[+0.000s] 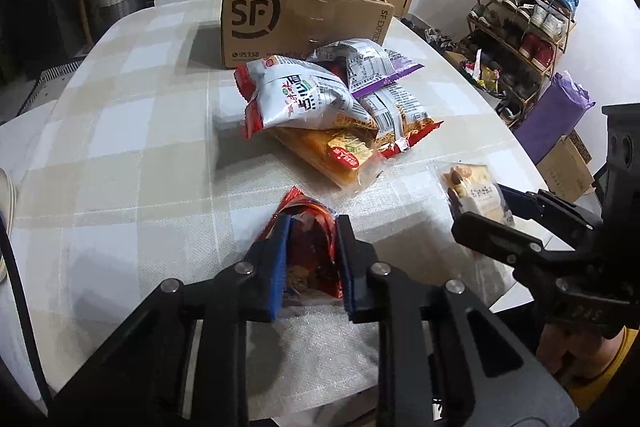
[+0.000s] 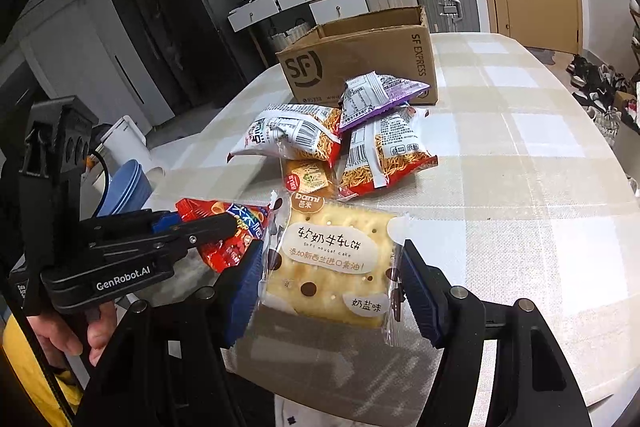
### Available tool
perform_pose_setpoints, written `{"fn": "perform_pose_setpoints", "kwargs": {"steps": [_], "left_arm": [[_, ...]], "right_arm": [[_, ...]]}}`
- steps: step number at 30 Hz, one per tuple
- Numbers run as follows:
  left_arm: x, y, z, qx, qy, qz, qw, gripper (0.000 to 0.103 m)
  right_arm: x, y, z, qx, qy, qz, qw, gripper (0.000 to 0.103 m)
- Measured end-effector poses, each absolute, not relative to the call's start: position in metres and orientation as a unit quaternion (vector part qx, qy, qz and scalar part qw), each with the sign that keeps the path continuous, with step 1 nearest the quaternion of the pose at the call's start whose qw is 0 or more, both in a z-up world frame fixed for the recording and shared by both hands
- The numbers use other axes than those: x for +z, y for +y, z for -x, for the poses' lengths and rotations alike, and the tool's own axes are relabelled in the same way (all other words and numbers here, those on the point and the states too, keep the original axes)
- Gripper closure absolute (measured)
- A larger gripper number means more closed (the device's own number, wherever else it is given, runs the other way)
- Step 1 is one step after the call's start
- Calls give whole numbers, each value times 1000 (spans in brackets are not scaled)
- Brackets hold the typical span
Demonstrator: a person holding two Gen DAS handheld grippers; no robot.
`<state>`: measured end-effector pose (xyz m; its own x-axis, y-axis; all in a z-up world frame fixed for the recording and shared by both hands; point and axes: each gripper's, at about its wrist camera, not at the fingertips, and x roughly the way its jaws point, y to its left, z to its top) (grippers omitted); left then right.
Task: Organize snacks
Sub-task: 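Lift the cracker packet and red snack bag off the table, then carry both held snacks over the open cardboard box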
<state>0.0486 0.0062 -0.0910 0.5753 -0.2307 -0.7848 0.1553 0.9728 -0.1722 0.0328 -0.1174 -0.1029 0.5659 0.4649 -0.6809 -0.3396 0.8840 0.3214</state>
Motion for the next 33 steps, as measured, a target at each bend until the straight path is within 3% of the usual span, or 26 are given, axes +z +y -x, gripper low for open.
{"fn": "perform_pose_setpoints", "kwargs": {"steps": [18,33], "left_arm": [[-73,17,-49,-127,439,90,885,88],[-3,31,-58,-133,395,103,903,88]], "right_arm": [[-95,-117,-35,237,403,-94,879,37],[-40,-127,-67,249,369,-121,887,37]]}}
